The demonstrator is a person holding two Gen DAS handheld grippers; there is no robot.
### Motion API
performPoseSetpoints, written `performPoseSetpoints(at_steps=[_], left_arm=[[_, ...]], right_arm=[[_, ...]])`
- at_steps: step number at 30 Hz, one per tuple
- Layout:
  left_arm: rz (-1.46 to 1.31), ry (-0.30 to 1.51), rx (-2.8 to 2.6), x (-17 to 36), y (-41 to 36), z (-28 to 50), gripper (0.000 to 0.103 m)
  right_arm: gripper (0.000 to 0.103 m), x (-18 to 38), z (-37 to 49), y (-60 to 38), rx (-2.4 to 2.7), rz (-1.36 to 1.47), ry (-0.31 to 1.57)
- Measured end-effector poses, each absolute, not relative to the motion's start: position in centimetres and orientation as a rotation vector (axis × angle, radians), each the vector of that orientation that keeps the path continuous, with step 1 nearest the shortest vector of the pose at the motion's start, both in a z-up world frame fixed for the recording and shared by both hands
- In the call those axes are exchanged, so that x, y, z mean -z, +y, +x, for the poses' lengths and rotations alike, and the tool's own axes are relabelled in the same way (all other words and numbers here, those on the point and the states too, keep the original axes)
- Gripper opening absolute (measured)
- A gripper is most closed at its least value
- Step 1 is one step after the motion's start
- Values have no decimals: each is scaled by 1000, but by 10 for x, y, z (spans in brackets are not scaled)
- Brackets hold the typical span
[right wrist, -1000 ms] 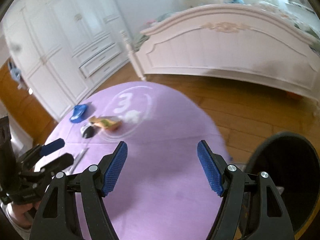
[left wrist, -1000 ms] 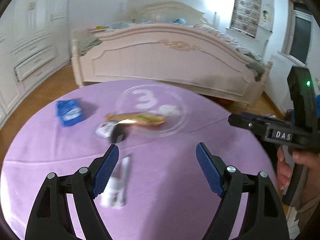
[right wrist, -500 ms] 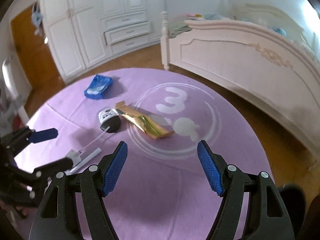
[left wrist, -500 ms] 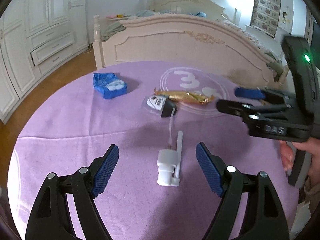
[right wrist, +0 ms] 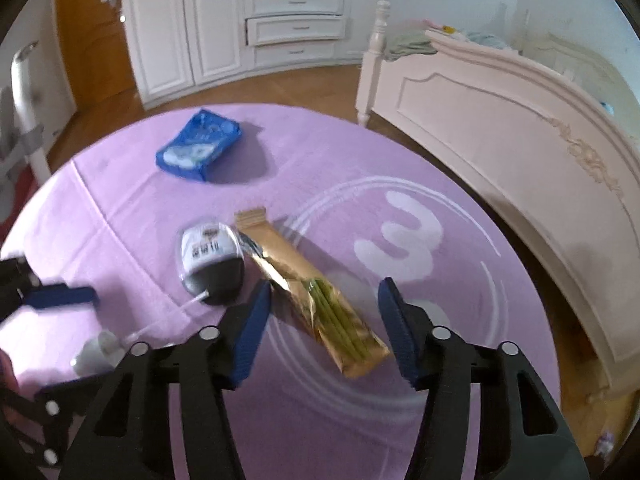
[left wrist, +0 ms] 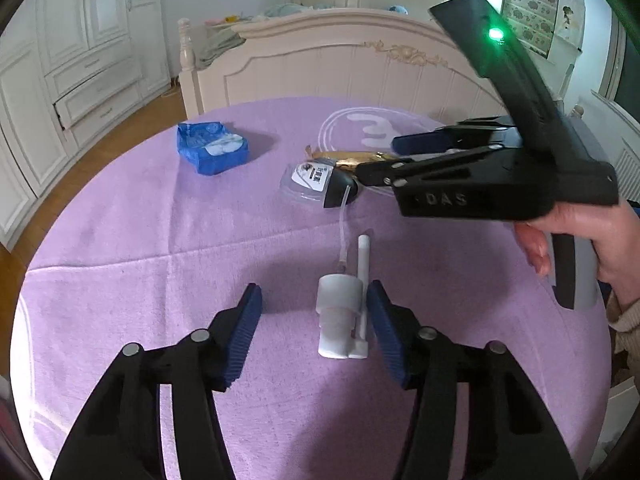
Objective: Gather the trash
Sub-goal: 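Grasp the white spray nozzle with left gripper while right grasps gold snack wrapper, then carry the nozzle and gold wrapper with both grippers over the bin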
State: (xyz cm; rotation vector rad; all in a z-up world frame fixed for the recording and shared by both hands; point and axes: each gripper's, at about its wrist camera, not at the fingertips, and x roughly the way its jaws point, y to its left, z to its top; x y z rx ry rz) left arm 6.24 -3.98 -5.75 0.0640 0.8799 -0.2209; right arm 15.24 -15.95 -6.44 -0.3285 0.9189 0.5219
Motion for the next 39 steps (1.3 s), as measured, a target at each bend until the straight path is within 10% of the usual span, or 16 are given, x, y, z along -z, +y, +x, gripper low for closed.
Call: performPoseSetpoints(at_steps=[10,39], left_arm=[[67,877,254,56,-40,62,28],[250,658,679,-19,-244,45,27]], right_arm=[[21,62,144,-168,-564,-207,965],[21,19,-8,-459,-198,459,766]])
